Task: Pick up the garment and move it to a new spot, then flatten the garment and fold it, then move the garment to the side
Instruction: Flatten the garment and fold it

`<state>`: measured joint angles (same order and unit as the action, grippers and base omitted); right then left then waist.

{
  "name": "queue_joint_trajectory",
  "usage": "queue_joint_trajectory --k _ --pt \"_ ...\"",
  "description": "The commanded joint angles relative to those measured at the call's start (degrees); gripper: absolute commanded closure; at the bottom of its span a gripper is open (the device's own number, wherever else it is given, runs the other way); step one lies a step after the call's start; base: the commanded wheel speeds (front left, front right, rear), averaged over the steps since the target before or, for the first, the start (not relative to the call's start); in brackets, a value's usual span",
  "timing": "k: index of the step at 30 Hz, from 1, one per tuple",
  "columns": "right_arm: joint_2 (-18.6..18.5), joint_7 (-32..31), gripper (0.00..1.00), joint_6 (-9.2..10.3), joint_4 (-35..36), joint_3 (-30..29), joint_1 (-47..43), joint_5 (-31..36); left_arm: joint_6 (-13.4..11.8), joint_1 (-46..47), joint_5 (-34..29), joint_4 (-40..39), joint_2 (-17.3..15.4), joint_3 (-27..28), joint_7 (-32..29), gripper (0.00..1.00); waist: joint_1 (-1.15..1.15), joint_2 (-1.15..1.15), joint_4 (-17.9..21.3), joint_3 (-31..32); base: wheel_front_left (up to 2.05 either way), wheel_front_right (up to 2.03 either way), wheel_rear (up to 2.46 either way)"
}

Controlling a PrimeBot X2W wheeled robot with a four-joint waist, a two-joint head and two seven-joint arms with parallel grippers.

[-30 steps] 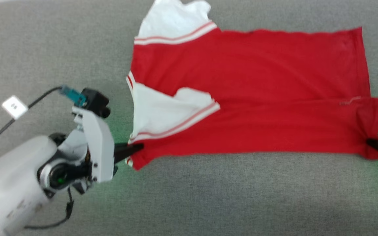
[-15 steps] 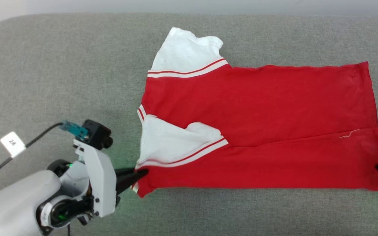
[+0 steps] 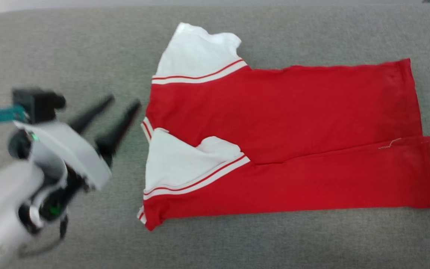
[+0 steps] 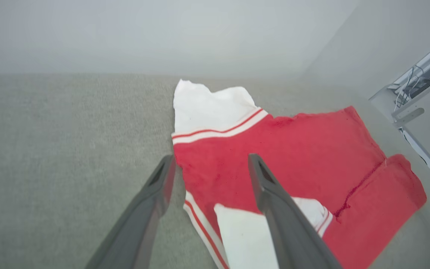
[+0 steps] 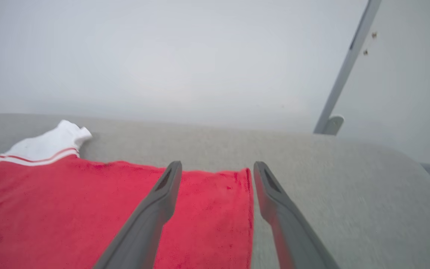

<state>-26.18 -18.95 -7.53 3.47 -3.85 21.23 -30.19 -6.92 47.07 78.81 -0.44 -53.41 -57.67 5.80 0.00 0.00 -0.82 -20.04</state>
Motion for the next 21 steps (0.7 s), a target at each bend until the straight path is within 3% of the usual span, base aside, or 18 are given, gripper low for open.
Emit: queue_joint_trajectory --k 1,4,8,11,17,21 --pt "1.82 3.97 0.00 0.09 -0.24 1.22 1.94 0.83 -1.90 2.09 -2.51 2.74 0.92 1.31 2.68 0.00 0.00 0.00 1.80 -1.80 0.00 0.00 0.00" --pt "5.08 11.18 0.00 0.09 -1.95 1.51 5.23 2.41 -4.47 6.51 -5.39 8.46 4.83 3.10 5.76 0.00 0.00 0.00 3.64 -3.45 0.00 0.00 0.00" --pt "7.54 17.37 0.00 0.09 -3.13 2.88 7.71 4.51 -3.06 14.36 -7.97 16.95 8.31 4.46 5.94 0.00 0.00 0.00 6.75 -5.92 0.00 0.00 0.00" --pt "8.35 19.96 0.00 0.10 -3.23 3.72 7.78 5.24 -0.51 20.27 -9.67 23.77 11.23 3.78 3.46 0.00 0.00 0.00 9.28 -7.48 0.00 0.00 0.00" --pt "9.40 22.19 0.00 0.09 -2.31 4.81 6.63 5.54 7.51 30.15 -10.87 37.11 13.35 -0.96 -10.98 0.00 0.00 0.00 14.17 -9.67 0.00 0.00 0.00" --pt "8.94 22.41 0.00 0.09 -2.19 6.14 6.82 5.01 10.43 34.57 -10.11 44.44 14.25 -4.46 -25.26 0.00 0.00 0.00 16.48 -10.60 0.00 0.00 0.00"
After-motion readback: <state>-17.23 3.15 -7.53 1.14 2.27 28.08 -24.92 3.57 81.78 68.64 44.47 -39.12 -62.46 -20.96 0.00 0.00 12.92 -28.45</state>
